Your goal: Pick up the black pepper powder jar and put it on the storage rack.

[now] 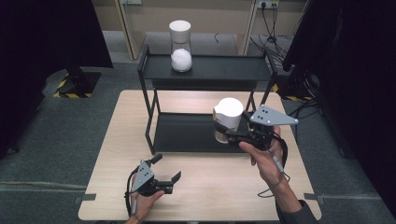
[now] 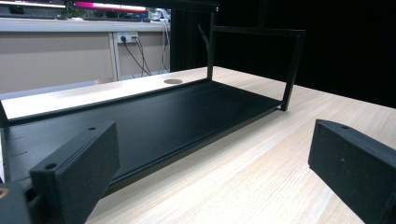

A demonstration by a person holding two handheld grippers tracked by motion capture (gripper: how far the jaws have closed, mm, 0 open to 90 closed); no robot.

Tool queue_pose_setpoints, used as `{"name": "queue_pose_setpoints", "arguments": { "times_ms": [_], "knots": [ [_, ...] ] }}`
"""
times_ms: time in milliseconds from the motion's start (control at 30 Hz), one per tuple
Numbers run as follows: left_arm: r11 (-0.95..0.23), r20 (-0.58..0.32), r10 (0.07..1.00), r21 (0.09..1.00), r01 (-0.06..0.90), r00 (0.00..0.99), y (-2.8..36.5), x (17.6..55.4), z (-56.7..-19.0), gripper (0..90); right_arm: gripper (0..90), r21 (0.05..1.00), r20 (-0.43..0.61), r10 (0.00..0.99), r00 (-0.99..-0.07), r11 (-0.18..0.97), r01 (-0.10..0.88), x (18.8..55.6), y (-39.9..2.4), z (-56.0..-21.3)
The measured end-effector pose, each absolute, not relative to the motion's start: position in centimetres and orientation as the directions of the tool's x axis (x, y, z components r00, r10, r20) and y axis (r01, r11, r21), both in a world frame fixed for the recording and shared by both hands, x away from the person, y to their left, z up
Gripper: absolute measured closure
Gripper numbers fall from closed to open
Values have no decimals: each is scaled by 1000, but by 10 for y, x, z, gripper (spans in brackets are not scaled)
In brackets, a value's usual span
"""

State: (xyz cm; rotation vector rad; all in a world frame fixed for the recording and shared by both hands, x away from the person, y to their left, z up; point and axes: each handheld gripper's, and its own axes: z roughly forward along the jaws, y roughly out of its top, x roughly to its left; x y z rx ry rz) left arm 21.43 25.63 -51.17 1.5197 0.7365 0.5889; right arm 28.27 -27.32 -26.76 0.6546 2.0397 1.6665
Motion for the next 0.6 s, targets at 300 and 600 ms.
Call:
{"name": "queue_pose_setpoints", "arguments": {
  "times_ms": [300, 600],
  "knots": [
    [-10, -61, 748, 995, 104, 661, 256, 214, -512, 18, 310, 986, -28, 610, -792, 145, 77, 294, -264, -240],
    [-11, -61, 748, 995, 104, 661, 256, 214, -512, 18, 310, 987, -42, 636, -770, 144, 66, 309, -253, -203]
  ]
}}
